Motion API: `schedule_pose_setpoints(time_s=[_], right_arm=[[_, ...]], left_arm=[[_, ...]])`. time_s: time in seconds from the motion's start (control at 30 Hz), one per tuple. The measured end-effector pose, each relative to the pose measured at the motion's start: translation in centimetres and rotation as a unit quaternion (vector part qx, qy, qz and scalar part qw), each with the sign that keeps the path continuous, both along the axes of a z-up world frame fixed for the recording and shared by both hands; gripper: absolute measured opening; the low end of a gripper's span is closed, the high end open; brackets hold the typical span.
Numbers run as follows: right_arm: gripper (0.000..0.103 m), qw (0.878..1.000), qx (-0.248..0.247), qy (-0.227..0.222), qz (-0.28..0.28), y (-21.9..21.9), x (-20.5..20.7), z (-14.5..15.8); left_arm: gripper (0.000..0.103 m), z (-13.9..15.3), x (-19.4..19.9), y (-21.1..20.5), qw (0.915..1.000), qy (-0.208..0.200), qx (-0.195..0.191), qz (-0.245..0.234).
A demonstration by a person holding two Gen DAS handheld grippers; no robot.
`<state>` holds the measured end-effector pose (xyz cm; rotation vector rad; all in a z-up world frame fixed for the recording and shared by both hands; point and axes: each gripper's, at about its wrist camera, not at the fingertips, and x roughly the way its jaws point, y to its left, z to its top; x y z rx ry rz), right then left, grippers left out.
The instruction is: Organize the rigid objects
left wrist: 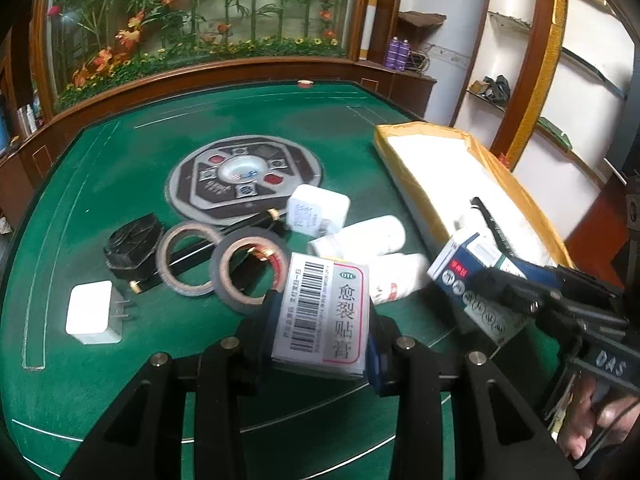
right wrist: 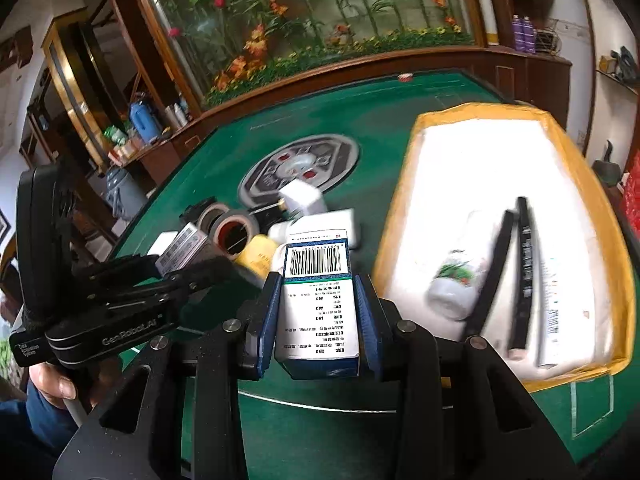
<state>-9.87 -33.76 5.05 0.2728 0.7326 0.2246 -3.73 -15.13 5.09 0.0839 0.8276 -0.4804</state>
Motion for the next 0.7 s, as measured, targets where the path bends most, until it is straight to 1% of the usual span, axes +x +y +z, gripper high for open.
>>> schedule_pose_setpoints(time_s=[0.2, 0.3, 0.37, 0.5, 0.6, 0.63, 0.7], right_arm=[[0.036, 0.998, 0.009, -0.007, -0.057, -4.5, -0.6, 0.3], [0.036, 0.996, 0.003, -0.008, -0.088, -6.8, -0.5, 0.6], [0.036, 0.994, -0.004, 0.001, -0.112, -8.5, 0.1, 0.8], [0.036, 0.988, -0.020, 0.019, -0.150, -11.2, 1.6, 0.6], [0.036, 0.985, -0.038, 0.041, -0.164, -12.5, 3.4, 0.4], [0.036, 0.985, -0.035, 0.046, -0.164, -13.0, 3.8, 0.5], [0.036, 0.986, -0.043, 0.063, -0.148, -13.6, 5.5, 0.9]], left_arm=[[0.037, 1.4, 0.2, -3.0, 0.9994, -0.001, -0.010, -0.032], [0.038, 2.0, 0.6, -5.6, 0.9985, -0.001, -0.012, -0.053], [0.038, 2.2, 1.2, -8.0, 0.9970, 0.011, -0.018, -0.074], [0.038, 1.8, 3.1, -12.6, 0.9949, 0.022, -0.019, -0.096], [0.038, 1.1, 5.1, -16.0, 0.9946, 0.030, -0.005, -0.100], [0.038, 0.8, 5.8, -17.1, 0.9940, 0.037, -0.001, -0.103], [0.038, 0.3, 6.9, -18.6, 0.9929, 0.049, 0.006, -0.108]])
